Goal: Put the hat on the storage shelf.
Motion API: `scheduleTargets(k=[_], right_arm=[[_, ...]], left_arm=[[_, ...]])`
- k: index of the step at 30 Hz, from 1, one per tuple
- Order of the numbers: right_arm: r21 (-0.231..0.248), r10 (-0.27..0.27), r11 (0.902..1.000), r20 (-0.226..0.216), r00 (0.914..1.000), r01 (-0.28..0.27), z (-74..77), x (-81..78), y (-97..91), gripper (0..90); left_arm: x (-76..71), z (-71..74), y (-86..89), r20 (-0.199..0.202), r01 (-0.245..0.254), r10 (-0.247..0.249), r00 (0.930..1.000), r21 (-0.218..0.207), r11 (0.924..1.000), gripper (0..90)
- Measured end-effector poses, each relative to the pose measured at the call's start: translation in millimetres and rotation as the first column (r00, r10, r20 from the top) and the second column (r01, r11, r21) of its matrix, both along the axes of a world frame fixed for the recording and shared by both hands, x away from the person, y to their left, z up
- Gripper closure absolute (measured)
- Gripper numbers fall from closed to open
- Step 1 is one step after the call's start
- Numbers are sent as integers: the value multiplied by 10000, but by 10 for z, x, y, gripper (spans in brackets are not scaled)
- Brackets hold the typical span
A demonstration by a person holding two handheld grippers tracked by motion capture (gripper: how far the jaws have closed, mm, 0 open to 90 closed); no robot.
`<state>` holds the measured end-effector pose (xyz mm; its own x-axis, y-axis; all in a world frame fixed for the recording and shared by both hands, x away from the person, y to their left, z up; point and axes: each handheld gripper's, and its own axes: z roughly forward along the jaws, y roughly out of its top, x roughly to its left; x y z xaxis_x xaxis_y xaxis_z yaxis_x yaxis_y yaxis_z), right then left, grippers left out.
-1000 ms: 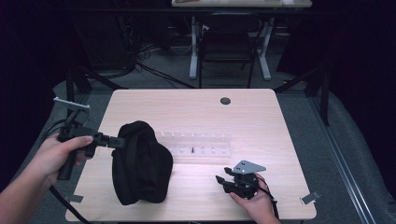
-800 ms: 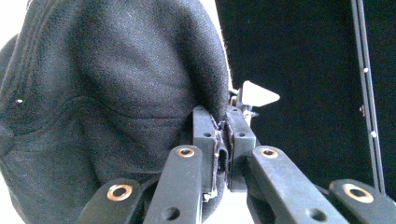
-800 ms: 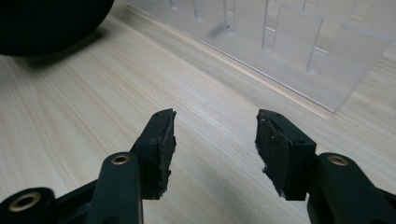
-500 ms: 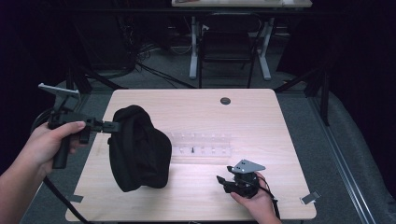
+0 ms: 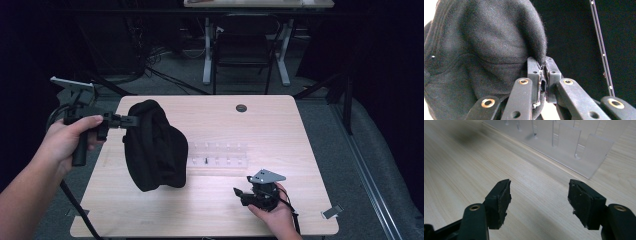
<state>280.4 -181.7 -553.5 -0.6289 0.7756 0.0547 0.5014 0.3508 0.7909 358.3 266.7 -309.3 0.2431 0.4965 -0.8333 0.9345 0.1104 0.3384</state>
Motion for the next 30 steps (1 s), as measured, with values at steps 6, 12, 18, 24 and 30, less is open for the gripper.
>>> scheduleTargets(k=[6,12,18,24,30], right_arm=[[-47,-100,9999,47,9999,100,-3,9,-7,316],[-160,-164,9997,29,9999,164,-5,17,-14,299],[-358,-303,9989,17,9995,303,-15,33,-28,252],[-440,-394,9983,-144,9991,387,-27,52,-33,195],[-107,-749,9972,-328,9966,746,-13,72,-46,155]], left_arm=[[49,73,-44,126,-44,46,9999,-173,9998,853],[109,120,-98,237,-115,120,9996,-217,9997,852],[176,140,-155,314,-145,154,9994,-293,9995,852],[236,153,-235,334,-209,214,9992,-162,9997,852],[289,157,-317,379,-218,225,9990,-191,9996,852]])
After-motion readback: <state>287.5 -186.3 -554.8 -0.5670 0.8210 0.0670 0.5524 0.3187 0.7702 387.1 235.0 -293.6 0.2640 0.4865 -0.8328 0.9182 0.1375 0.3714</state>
